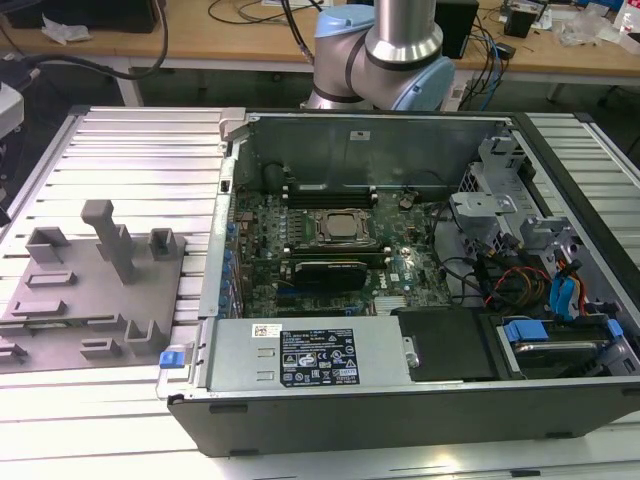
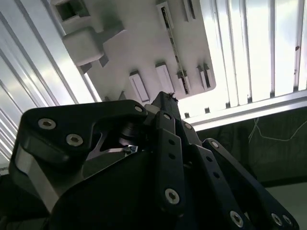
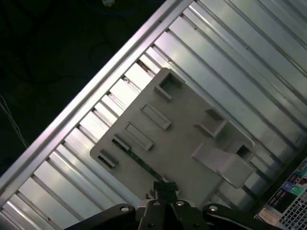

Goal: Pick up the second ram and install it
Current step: 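Pick up the second ram and move it above second insertion slot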

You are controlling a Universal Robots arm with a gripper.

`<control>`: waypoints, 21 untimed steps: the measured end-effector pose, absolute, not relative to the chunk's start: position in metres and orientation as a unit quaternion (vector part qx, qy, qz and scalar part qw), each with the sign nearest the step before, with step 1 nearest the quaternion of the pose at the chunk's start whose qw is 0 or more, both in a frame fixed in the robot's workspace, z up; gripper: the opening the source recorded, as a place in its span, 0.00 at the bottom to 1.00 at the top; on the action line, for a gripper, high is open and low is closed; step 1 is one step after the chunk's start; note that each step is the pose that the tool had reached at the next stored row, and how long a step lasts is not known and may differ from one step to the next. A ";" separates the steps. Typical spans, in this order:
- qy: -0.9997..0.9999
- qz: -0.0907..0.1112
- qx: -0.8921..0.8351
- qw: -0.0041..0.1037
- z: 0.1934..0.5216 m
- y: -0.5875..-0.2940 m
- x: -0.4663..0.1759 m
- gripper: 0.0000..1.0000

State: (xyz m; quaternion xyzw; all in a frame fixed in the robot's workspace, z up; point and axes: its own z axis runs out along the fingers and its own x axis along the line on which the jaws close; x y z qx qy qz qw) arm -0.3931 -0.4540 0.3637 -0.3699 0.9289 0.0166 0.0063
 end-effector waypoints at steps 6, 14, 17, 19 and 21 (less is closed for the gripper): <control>0.907 0.017 -0.422 0.005 0.364 -0.454 -0.393 0.11; 0.886 0.017 -0.463 0.005 0.364 -0.454 -0.393 0.11; 0.880 0.017 -0.475 0.004 0.364 -0.454 -0.393 0.11; 0.873 0.017 -0.487 0.004 0.364 -0.454 -0.393 0.11; 0.868 0.017 -0.496 0.004 0.364 -0.454 -0.393 0.11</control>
